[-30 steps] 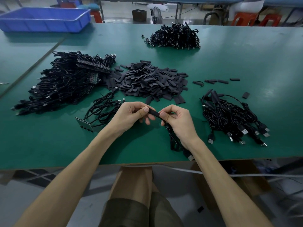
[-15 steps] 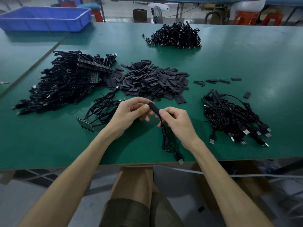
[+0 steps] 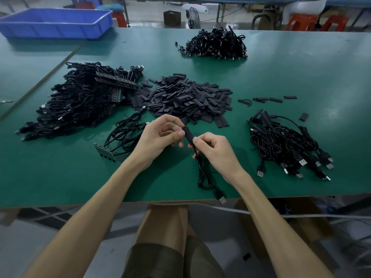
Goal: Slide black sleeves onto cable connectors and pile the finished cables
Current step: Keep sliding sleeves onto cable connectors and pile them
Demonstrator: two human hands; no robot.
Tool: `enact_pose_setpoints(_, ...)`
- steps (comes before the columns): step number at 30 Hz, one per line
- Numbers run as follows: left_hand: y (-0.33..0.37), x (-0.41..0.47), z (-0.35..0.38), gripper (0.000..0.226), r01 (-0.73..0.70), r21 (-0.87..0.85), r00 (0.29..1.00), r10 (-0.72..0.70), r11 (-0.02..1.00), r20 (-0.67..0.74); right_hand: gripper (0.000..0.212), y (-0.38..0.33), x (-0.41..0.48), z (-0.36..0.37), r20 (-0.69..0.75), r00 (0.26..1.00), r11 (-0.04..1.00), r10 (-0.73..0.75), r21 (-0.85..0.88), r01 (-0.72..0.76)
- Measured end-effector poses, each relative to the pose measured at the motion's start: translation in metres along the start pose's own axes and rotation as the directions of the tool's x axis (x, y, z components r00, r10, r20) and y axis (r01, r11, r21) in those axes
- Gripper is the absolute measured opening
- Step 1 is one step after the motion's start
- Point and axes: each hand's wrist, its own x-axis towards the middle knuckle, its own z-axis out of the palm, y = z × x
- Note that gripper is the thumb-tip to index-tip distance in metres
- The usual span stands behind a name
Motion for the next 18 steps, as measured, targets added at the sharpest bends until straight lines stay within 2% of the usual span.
enact_pose_setpoints(4,-0.0006,-0.0001,0.0008,0.016,-0.008,0.054,1.0,0.008,0.999,-0.002,0.027,-0.0019,-0.0012,0.0,-0.001,1.0,0.998,-0.003,-0.068,0.003)
enact_pose_setpoints(8,0.0008,-0.0007,0.0043,0.025,-0.018,0.107,1.0,0.016,0.994,0.02,0.028,-0.0033,-0.0022,-0.0003,0.01,1.0,0.994,-0.019,-0.106,0.02)
enact_pose_setpoints(18,0.0025,-0.001,0.0046,0.026,0.05,0.073,0.998,-0.053,0.996,0.041,0.022,-0.0024,-0.0012,0.0007,0.02,0.999,0.991,-0.032,-0.128,0.034)
